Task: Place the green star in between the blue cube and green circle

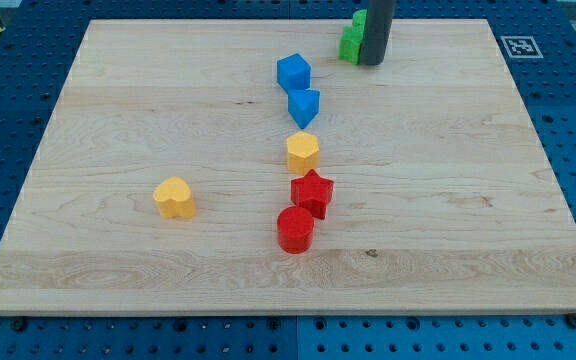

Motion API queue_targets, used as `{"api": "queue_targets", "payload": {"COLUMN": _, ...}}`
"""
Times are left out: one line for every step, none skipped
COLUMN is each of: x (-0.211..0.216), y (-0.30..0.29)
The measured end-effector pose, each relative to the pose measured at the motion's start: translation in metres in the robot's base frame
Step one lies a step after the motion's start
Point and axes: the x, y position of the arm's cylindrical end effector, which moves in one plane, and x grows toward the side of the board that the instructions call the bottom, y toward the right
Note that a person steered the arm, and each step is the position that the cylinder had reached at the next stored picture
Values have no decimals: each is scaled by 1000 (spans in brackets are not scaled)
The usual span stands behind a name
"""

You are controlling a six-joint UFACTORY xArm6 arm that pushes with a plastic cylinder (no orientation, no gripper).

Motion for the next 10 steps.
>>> {"api": "queue_targets", "payload": {"x": 17, "y": 21}}
{"api": "queue_targets", "payload": {"x": -6, "y": 52}}
{"api": "queue_targets", "payload": {"x": -40, "y": 53}}
{"api": "queue_targets", "payload": {"x": -40, "y": 52}}
{"api": "queue_targets", "payload": {"x": -40, "y": 28}}
{"api": "queue_targets", "payload": {"x": -40, "y": 1}}
{"api": "queue_targets", "payload": {"x": -40, "y": -18}}
{"api": "queue_targets", "payload": {"x": -37, "y": -32}}
{"api": "queue_targets", "payload": {"x": -30, "y": -35}}
{"api": "queue_targets", "payload": {"x": -30, "y": -20}}
